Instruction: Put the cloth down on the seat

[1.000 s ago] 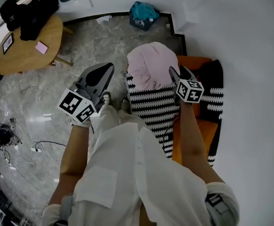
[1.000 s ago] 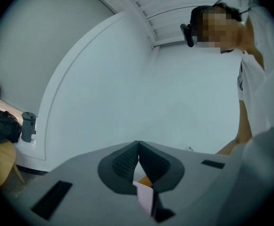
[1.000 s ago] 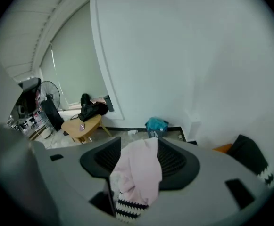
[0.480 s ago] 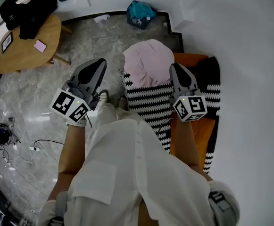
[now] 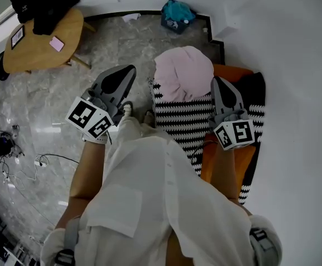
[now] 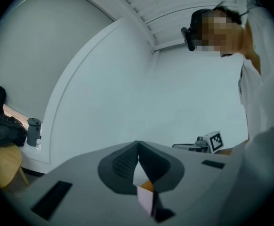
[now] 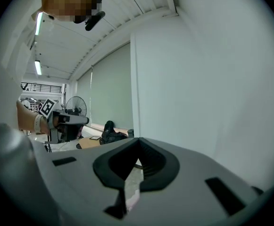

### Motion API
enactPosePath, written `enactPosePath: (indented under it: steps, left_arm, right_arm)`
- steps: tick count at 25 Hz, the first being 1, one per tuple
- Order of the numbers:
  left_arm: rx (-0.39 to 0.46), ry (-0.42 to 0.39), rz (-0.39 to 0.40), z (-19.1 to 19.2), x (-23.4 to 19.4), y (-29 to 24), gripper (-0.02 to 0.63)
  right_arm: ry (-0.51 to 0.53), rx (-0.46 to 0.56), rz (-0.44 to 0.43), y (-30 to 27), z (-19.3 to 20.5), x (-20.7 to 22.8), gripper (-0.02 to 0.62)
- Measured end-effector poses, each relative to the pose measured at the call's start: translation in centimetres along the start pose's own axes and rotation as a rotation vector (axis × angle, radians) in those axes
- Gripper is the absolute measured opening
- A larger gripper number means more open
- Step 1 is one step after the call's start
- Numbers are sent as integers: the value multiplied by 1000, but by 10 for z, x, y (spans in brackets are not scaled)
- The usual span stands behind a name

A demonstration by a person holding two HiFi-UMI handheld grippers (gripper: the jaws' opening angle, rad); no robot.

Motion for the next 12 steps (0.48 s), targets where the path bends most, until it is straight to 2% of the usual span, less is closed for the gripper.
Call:
enactPosePath:
  steps: [12]
  left_arm:
    - [-10, 8, -38, 8, 2, 8, 15]
  right_arm:
    - [-9, -1, -40, -2, 3, -5, 9]
Point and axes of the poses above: the fingertips, and each gripper's own axes: y backward along the fingers, x to its right, z out of its underside, the point moved 3 cm from there along y, backward along the fingers, and after that the axes turned 3 degrees about x, right-handed, at the moved point
